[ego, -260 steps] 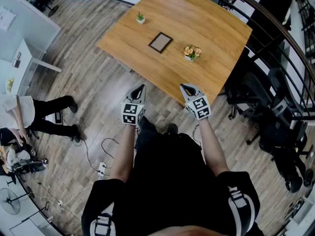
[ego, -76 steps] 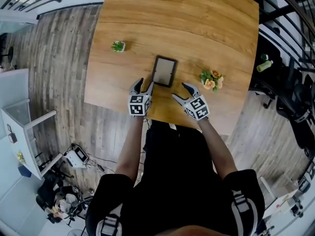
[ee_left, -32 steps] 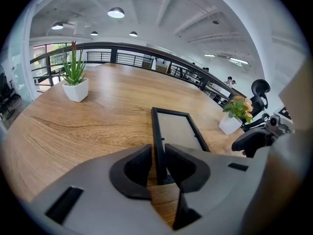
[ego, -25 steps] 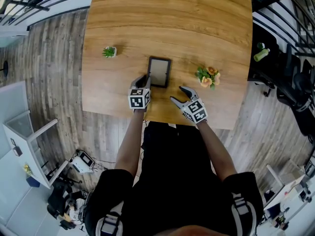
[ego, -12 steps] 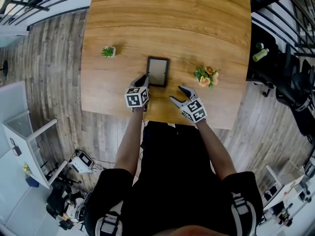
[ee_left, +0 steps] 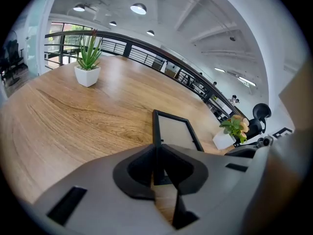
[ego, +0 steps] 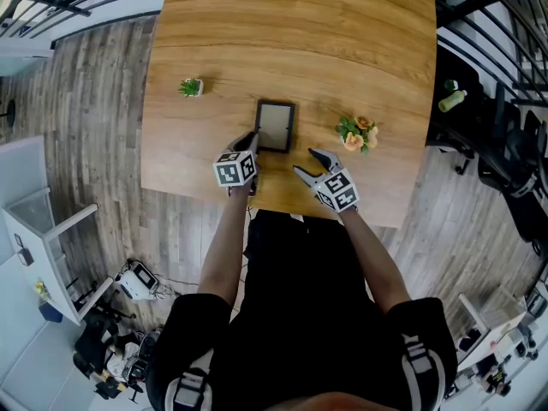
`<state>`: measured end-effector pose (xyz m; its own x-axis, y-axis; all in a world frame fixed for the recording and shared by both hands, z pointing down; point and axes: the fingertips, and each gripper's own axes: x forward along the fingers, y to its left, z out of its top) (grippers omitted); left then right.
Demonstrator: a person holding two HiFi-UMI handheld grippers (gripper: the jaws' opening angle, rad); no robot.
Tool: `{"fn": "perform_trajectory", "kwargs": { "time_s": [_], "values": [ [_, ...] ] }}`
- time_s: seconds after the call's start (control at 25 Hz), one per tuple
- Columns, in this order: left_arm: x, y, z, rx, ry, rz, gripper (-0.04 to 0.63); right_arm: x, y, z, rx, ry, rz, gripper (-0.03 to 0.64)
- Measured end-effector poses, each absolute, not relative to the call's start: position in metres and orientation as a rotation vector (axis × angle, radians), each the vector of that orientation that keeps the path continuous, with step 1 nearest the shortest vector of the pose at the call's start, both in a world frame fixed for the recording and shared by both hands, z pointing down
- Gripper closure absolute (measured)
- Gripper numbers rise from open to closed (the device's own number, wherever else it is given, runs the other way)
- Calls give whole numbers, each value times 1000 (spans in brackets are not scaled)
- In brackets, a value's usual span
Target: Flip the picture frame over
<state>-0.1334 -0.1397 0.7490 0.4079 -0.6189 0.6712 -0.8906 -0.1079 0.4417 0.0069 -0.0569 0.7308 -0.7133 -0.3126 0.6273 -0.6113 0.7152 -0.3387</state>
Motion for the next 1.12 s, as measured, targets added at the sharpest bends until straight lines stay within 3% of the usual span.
{"fn": "perform_trajectory", "kwargs": {
  "time_s": [0.6,1.12],
  "values": [
    [-137,-116,720,1843,-1353,336,536,0,-60,724,705,-2451,934,331],
    [-116,-79,691,1919,-1354,285,535,-6,-54,707,680,-2536,1252,377]
  ]
}}
